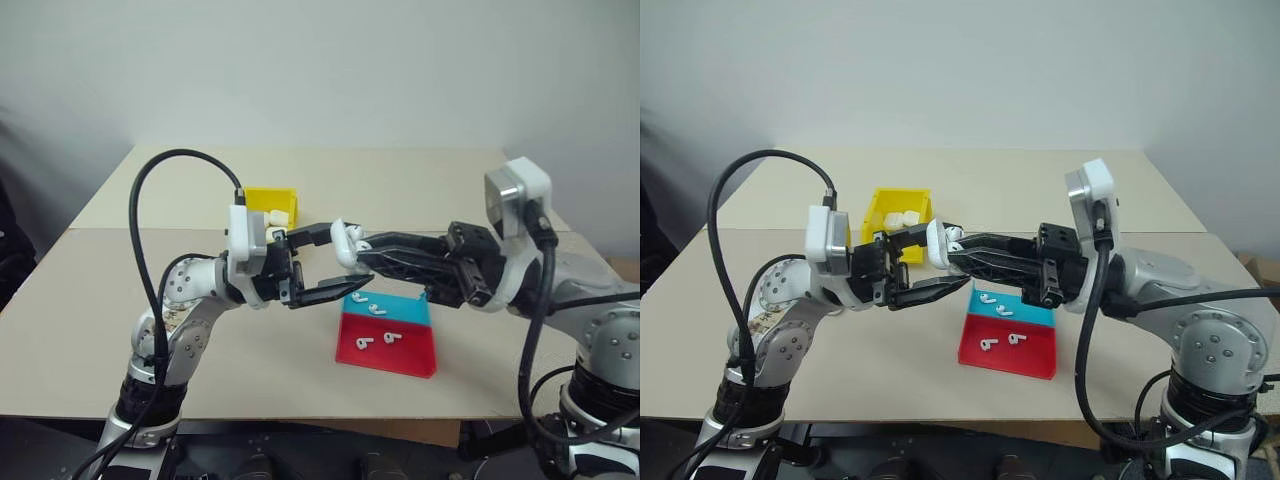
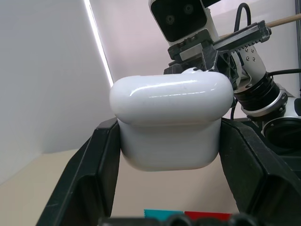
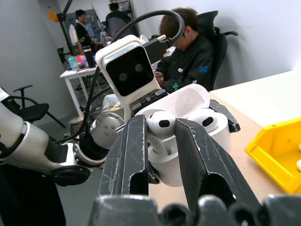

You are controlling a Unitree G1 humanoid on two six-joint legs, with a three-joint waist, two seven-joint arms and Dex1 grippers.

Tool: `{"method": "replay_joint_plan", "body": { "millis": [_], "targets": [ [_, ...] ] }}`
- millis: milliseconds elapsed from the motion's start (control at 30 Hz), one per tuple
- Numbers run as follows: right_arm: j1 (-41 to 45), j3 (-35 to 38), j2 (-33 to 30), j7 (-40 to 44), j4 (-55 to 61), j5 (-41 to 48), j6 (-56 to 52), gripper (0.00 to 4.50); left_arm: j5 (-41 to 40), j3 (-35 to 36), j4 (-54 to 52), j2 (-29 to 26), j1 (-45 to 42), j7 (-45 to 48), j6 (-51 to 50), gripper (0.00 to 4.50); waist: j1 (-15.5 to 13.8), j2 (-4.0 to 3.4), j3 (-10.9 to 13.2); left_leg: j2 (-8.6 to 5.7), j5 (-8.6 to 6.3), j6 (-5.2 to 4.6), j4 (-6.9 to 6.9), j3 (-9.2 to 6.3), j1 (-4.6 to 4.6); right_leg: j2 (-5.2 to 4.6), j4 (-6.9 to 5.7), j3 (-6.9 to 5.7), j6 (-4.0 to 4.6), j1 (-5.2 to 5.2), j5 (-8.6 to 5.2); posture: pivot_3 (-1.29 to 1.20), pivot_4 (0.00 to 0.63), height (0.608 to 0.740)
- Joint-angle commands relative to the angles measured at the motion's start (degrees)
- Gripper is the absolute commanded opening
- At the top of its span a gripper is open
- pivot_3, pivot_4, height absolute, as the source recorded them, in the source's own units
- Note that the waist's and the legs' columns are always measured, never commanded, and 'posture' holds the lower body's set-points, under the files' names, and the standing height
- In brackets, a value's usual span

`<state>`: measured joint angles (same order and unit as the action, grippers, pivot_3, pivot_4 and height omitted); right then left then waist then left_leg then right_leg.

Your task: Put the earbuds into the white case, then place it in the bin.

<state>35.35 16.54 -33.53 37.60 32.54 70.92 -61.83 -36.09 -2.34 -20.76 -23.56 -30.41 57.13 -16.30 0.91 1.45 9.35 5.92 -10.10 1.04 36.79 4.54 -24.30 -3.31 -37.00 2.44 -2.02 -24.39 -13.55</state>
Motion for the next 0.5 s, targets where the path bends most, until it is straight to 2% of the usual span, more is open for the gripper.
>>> {"method": "replay_joint_plan", "body": {
  "millis": [33,500],
  "targets": [
    [-0.2,-1.1,-1.5,-0.3,1.3,1.2,2.0,0.92,-0.4,0.4,-0.8,0.5,-0.7,-0.2,1.5,2.81,0.0,0.01,0.0,0.0,0.0,0.0,0.0,-0.01,0.0,0.0,0.0,-0.01,0.0,0.0,0.0,0.0,0.15,0.74],
    [-2.0,-3.6,-5.7,-0.2,2.0,0.0,7.3,0.92,-0.3,0.6,-0.4,1.3,-0.8,-0.1,1.7,2.81,-0.1,0.02,0.0,0.0,0.0,-0.01,0.0,0.0,-0.02,-0.01,0.07,-0.01,-0.04,0.0,-0.03,0.0,0.15,0.74]
  ]
}}
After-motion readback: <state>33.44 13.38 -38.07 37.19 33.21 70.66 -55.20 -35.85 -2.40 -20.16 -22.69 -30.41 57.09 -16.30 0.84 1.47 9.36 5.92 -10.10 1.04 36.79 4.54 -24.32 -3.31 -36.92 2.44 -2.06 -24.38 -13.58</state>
